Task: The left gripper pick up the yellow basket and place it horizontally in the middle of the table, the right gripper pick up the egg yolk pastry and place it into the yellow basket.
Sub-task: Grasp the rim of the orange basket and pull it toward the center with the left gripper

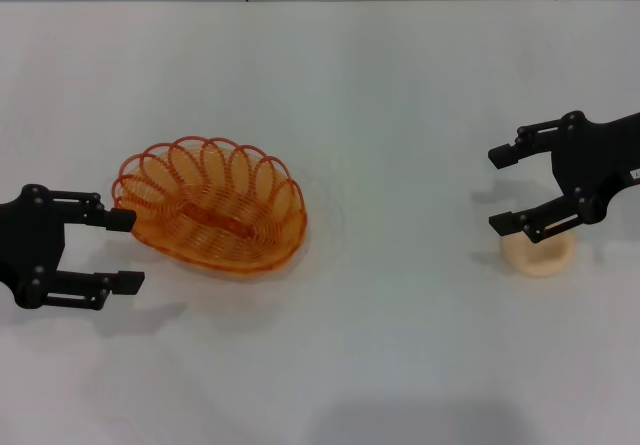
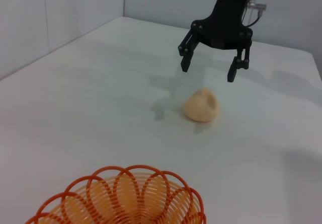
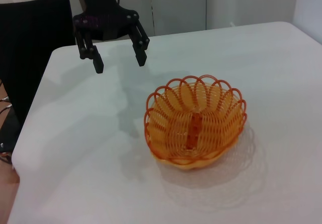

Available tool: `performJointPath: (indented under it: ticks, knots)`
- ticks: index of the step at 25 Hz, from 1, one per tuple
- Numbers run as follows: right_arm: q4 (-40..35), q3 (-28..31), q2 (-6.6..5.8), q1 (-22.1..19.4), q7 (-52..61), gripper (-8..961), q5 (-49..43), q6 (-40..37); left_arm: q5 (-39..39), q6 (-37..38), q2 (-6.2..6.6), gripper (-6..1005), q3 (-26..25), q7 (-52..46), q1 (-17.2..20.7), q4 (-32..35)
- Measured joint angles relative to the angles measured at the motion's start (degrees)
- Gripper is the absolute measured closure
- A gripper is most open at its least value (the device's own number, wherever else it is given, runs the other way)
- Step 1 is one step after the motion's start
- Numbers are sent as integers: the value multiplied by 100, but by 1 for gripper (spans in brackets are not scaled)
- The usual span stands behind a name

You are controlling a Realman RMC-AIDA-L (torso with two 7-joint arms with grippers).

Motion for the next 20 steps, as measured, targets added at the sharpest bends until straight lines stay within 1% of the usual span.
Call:
performJointPath:
  ticks: [20]
  knots:
    - [9, 2, 7, -5, 0, 113, -11, 14, -1, -3, 0, 289, -2, 0, 0, 0]
